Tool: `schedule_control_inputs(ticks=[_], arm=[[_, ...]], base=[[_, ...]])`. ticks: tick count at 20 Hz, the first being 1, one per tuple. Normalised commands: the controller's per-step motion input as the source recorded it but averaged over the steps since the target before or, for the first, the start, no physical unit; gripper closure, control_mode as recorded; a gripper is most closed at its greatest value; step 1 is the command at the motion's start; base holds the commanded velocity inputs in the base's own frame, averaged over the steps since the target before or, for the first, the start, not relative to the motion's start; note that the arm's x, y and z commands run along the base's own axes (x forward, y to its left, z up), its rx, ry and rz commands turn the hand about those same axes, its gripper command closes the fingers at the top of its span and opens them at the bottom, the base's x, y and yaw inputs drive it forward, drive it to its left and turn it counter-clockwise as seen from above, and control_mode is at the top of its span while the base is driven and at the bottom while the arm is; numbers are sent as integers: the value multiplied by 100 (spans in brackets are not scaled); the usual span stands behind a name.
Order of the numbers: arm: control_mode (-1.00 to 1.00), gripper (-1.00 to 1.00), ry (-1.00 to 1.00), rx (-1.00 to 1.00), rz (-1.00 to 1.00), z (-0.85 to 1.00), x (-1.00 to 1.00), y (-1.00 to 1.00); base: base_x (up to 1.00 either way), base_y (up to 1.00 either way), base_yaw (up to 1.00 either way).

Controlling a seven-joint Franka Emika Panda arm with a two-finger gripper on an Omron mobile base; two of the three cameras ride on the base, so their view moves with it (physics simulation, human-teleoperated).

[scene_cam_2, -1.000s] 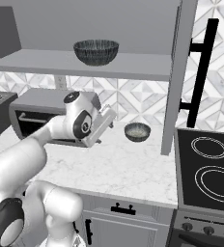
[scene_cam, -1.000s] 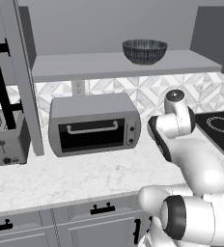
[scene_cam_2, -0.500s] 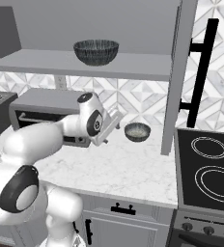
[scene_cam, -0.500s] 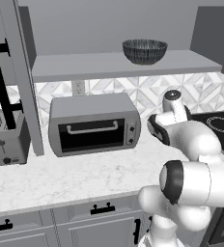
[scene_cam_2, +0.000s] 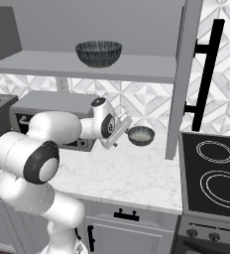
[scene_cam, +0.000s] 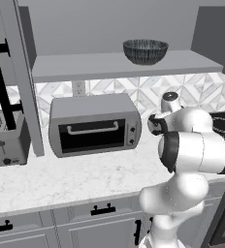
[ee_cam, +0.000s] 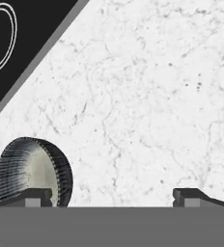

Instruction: Pick up the bowls on the counter and stack them on top of one another in the open cabinet. Place the smaller bowl on top of the larger bowl.

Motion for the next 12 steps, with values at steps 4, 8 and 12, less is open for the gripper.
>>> schedule_control_inputs(ticks=[4, 8, 12], arm=[[-100, -100, 6, 4, 0, -39, 41, -12], [-100, -100, 0, 6, 0, -35, 42, -18], [-100, -100, 1, 3, 0, -24, 53, -14]], base=[[0, 0, 0], [0, 0, 0], [0, 0, 0]])
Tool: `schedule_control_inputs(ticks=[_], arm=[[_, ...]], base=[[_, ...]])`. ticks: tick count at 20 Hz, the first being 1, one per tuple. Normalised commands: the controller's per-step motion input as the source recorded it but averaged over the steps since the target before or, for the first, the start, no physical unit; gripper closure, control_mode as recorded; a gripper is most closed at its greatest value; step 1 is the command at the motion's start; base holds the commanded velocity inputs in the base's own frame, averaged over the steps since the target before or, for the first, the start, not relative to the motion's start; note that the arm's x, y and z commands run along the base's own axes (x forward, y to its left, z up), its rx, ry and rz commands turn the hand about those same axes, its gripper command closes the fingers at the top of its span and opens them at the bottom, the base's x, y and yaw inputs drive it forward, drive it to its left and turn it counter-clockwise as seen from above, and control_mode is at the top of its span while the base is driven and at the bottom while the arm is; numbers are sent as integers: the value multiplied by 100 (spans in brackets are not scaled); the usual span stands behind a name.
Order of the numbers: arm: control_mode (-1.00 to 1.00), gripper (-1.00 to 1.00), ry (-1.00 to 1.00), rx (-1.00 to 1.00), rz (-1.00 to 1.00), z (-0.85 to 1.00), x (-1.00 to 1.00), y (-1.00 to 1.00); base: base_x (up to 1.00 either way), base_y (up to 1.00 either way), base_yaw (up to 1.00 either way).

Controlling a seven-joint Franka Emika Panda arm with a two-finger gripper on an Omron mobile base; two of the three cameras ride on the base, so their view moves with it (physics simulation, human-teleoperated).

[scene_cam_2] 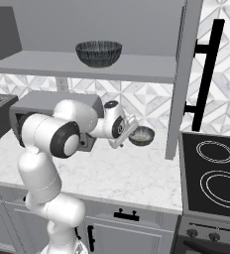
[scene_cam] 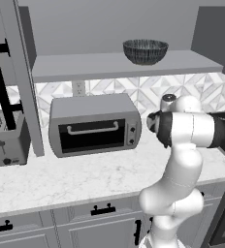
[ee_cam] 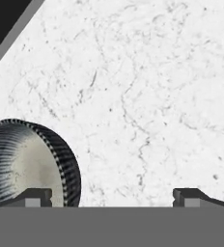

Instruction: Pick up the bowls on the counter and stack them on top of one another in the open cabinet. Place the smaller bowl on top of the larger bowl.

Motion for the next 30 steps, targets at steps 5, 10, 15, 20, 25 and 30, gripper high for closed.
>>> schedule_control_inputs(ticks=[5, 10, 15, 20, 25, 30], arm=[[-100, -100, 3, 0, 0, -30, 60, -2], [-100, -100, 0, 1, 0, -30, 40, -16], [-100, -100, 0, 3, 0, -12, 20, -22], [-100, -100, 0, 0, 0, -27, 23, -10], [-100, 100, 0, 0, 0, -29, 17, 0], [-100, 100, 2, 0, 0, -4, -20, 3]], base=[[0, 0, 0], [0, 0, 0], [0, 0, 0], [0, 0, 0], [0, 0, 0], [0, 0, 0]])
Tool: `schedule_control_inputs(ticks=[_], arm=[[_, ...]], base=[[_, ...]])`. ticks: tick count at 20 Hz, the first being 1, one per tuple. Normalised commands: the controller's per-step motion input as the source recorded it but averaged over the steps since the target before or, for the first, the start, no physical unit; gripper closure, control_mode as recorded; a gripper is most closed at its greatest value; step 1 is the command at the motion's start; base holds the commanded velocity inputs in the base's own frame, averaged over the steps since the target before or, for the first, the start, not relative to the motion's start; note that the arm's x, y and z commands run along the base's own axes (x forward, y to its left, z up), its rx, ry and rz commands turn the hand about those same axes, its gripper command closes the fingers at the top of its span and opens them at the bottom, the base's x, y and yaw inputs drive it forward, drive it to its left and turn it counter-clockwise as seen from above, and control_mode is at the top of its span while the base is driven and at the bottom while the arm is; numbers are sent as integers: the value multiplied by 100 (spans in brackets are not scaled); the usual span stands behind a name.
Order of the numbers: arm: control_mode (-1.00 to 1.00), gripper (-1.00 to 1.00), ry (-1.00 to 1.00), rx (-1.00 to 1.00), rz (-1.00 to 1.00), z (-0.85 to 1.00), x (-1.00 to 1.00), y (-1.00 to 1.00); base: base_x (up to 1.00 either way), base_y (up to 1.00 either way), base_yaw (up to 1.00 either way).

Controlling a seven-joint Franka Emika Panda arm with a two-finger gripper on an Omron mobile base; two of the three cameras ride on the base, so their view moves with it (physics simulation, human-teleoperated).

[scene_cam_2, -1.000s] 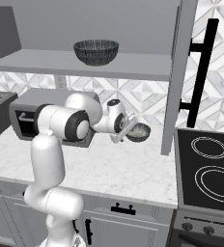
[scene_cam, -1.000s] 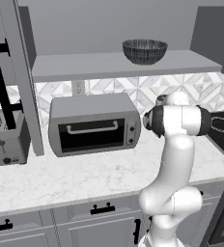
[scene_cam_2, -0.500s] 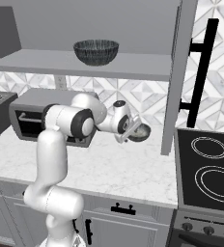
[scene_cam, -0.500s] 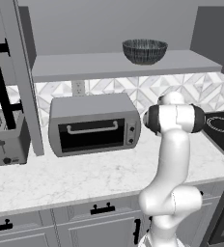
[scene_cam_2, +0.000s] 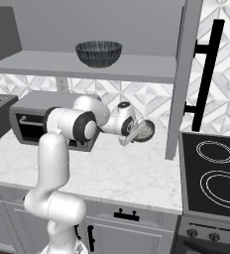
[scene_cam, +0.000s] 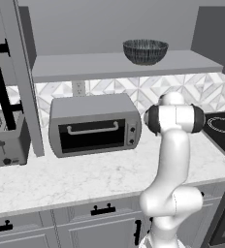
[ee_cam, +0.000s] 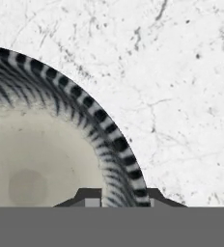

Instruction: Pick up the bowls on the counter and stack them on top of one another in the open cabinet. Place the smaller bowl on top of the larger bowl.

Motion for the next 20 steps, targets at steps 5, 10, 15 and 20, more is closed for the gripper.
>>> schedule_control_inputs(ticks=[5, 10, 15, 20], arm=[[-100, 100, 0, -1, 0, 18, -75, 13], [-100, 100, -6, -3, 0, 56, -100, 35], [-100, 100, -2, -8, 6, 100, -100, 45], [-100, 100, 0, 0, 9, 100, -100, 33]], base=[[0, 0, 0], [0, 0, 0], [0, 0, 0], [0, 0, 0]])
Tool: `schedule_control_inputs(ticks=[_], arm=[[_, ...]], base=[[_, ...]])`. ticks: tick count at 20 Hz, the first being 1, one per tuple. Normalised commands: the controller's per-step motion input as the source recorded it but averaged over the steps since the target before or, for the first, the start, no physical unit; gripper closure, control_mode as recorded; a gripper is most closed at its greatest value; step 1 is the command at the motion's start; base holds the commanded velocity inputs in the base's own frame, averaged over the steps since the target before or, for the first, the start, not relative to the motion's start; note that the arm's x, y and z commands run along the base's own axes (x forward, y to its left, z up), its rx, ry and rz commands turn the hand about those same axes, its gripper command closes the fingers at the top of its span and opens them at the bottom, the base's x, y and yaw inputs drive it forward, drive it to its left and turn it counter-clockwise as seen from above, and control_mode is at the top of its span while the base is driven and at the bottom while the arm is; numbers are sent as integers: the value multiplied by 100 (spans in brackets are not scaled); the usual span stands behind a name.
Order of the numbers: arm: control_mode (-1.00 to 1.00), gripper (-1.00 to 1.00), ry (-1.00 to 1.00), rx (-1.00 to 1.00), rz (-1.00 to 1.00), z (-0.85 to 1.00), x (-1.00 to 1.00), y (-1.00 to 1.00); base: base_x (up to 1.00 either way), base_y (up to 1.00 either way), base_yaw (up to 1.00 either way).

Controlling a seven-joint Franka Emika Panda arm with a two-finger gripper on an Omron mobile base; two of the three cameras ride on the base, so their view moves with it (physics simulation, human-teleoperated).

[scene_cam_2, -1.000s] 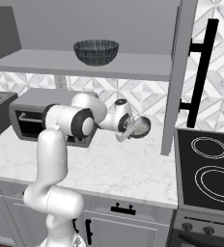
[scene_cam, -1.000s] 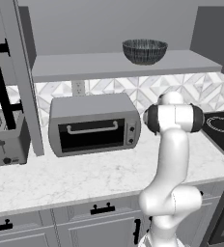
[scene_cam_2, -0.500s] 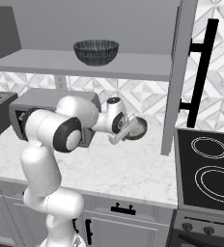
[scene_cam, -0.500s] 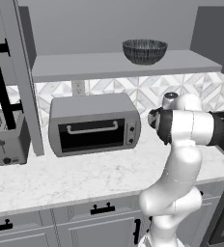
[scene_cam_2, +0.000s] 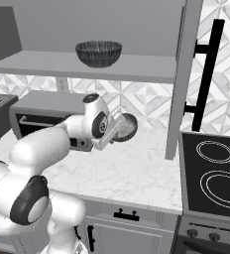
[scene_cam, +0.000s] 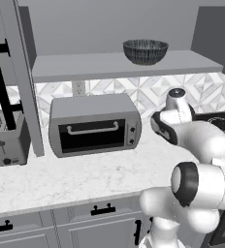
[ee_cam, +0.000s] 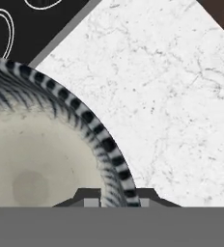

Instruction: Pick up the bowls on the counter and stack them on top of one another in the open cabinet. Place the smaller bowl on top of the larger bowl.

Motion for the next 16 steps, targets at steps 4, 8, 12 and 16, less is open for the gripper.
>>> schedule_control_inputs(ticks=[4, 8, 12, 16], arm=[[-100, 100, -4, 0, 11, 100, -100, 24], [-100, 100, -10, 2, 14, 100, -100, 19], [-100, 100, -10, 6, 17, 100, -84, 24], [-100, 100, -9, 5, 21, 100, -61, 19]], base=[[0, 0, 0], [0, 0, 0], [0, 0, 0], [0, 0, 0]])
